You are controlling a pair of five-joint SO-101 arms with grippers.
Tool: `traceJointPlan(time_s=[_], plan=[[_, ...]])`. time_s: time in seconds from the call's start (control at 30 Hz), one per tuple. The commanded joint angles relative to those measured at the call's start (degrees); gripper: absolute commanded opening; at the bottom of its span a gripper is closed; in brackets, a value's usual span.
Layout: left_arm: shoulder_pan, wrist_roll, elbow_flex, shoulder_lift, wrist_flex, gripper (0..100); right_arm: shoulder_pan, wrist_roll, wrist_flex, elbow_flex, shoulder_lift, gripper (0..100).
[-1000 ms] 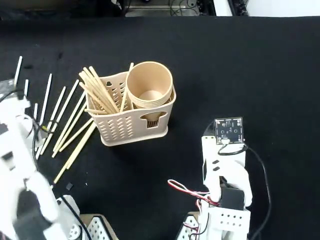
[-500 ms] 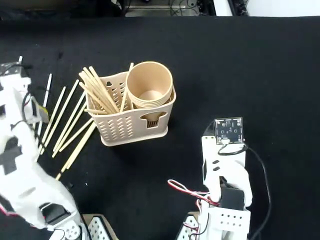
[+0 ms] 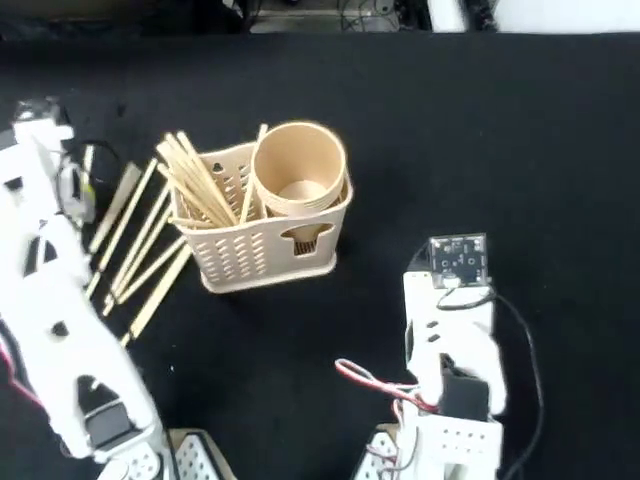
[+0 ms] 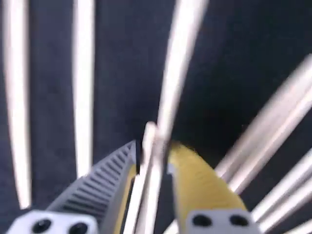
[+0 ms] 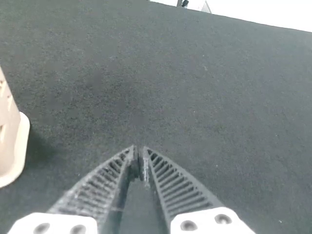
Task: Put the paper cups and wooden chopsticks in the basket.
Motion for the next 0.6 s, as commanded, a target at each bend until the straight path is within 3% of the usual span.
traceJointPlan(time_s=[0.0,0.23,0.57], plan=[[-0.3,-0.5,-9.7,6.7,6.2,3,-0.4,0.0,-0.5,-0.2,-3.6,2.1],[-0.3,-0.6,-24.5,11.1,18.3,3,-0.4,0.0,-0.5,-0.2,-3.6,2.1],[-0.3,-0.2,-24.6,3.1,18.5,3,-0.4,0.0,-0.5,-0.2,-3.6,2.1]])
